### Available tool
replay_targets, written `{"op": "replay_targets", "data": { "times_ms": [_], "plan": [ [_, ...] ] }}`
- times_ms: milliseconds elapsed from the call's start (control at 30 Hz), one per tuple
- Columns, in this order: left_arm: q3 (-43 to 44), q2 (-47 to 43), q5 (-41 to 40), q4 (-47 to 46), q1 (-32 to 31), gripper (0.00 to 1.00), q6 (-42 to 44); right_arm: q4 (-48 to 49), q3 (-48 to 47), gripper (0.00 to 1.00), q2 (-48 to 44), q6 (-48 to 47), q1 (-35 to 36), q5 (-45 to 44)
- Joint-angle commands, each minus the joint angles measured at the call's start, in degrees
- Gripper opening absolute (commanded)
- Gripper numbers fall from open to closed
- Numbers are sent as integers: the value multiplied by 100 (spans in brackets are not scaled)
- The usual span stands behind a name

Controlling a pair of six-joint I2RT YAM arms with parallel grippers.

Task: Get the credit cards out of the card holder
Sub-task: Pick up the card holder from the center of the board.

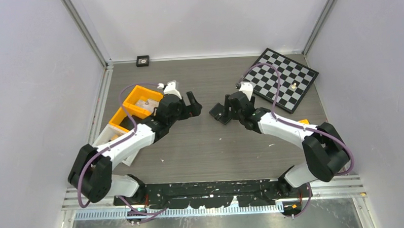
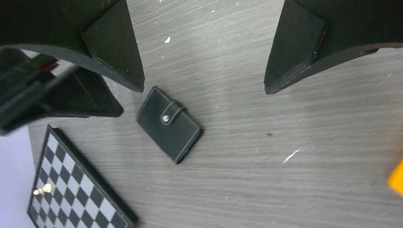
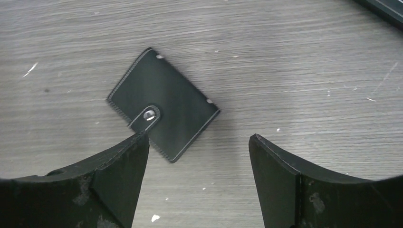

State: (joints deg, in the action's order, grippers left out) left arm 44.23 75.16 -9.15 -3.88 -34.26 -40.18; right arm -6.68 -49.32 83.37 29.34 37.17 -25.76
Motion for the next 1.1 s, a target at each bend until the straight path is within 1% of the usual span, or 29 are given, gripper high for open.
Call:
{"op": "replay_targets", "data": {
  "times_ms": [0,67,133,233,267,333,467,567,600,700,767,833,933,967,1000,1067],
  "plan": [
    [407,397,33,-65,-127,100,419,-84,-172,81,182,404,-601,510],
    [209,520,174,-447,-130,100,482,-44,-166,81,354,534,-852,906],
    [124,650,522,-682,-132,99,447,29,-200,79,579,611,-997,1240],
    [387,1072,1385,-370,-133,98,220,41,-390,75,1016,558,-1063,1696],
    [493,1202,1505,-257,-129,97,175,24,-468,73,1169,509,-1065,1813],
    [611,1448,1600,-163,-111,97,89,-44,-672,65,1453,363,-1066,2166],
    [666,1639,1715,-204,-73,96,53,-221,-976,55,1869,218,-1066,2813],
    [658,1663,1822,-169,-21,97,4,-193,-1010,48,1946,198,-1004,3207],
    [651,1684,1896,-171,30,97,-24,-190,-1022,47,1935,174,-929,3288],
    [647,1871,2092,-221,286,96,-208,-317,-1121,47,1809,-44,-607,3178],
    [653,2039,2382,-318,521,95,-340,-365,-1166,47,1702,-172,-410,3044],
    [659,2168,2548,-408,652,89,-373,-297,-1102,48,1569,-173,-355,2956],
    [740,2229,2557,-323,658,87,-252,-228,-955,59,1379,-143,-383,2604],
    [757,2237,2546,-310,658,87,-220,-185,-904,62,1341,-107,-417,2421],
    [773,2240,2516,-288,658,85,-165,-135,-863,64,1324,-36,-471,2399],
    [831,2265,2497,-224,655,80,-7,-46,-807,64,1353,141,-615,2472]
  ]
}}
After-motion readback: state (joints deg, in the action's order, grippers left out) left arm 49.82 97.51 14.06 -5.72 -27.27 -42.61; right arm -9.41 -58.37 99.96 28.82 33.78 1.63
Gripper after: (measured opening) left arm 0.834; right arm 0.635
